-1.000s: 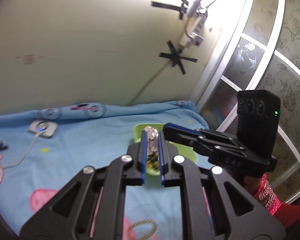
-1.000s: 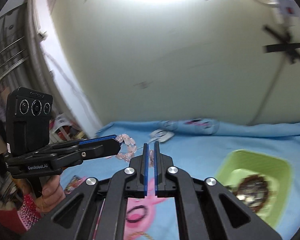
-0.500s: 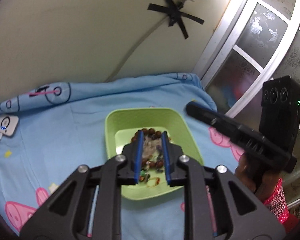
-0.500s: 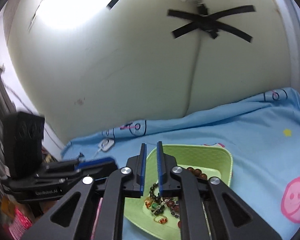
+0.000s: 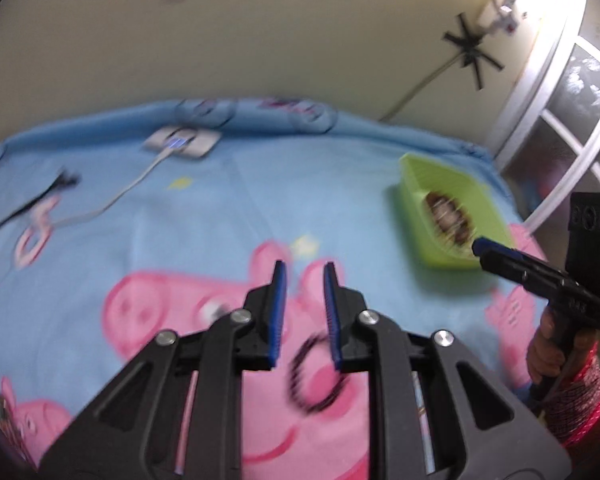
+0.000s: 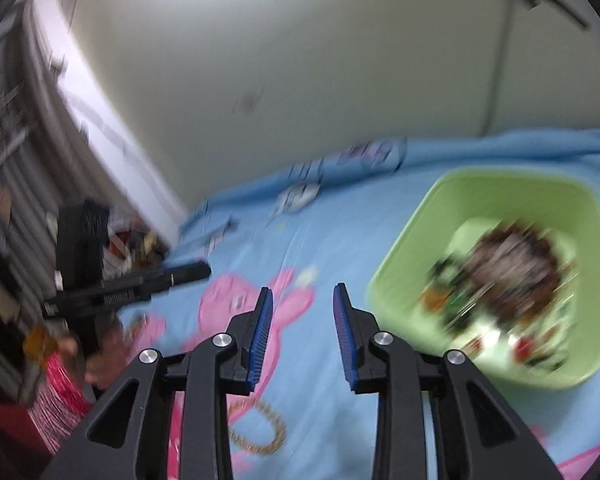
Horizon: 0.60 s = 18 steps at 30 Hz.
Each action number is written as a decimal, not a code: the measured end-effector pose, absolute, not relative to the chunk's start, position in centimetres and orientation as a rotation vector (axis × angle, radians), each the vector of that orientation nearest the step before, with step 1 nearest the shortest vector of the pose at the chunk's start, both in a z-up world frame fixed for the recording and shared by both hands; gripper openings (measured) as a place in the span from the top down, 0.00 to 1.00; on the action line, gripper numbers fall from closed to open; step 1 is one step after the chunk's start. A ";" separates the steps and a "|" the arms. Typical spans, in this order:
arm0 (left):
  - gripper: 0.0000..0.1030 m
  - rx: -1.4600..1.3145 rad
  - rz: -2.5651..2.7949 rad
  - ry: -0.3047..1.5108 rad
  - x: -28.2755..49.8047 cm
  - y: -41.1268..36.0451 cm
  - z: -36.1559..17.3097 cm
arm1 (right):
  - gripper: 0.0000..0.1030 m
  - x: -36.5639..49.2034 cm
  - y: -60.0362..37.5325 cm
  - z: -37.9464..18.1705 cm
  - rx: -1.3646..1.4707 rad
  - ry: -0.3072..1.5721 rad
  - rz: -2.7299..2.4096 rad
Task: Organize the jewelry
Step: 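Reach the left tool to the dark purple bead bracelet and grasp it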
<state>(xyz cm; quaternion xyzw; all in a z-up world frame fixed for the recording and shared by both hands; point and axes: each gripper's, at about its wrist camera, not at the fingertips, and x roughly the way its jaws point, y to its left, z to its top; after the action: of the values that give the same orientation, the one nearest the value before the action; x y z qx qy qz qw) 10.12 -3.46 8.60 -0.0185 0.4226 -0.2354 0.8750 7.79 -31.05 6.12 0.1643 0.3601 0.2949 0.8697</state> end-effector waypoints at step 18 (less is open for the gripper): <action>0.71 0.035 -0.521 0.975 6.2 -4.1 2.4 | 0.89 9.5 -18.4 1.8 -0.056 0.930 0.617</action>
<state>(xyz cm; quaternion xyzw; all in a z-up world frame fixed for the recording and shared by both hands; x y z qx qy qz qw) 6.20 -4.08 2.43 0.0168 0.4631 -0.2472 0.8510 9.47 -18.36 1.77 -0.0265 0.4411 0.2928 0.8480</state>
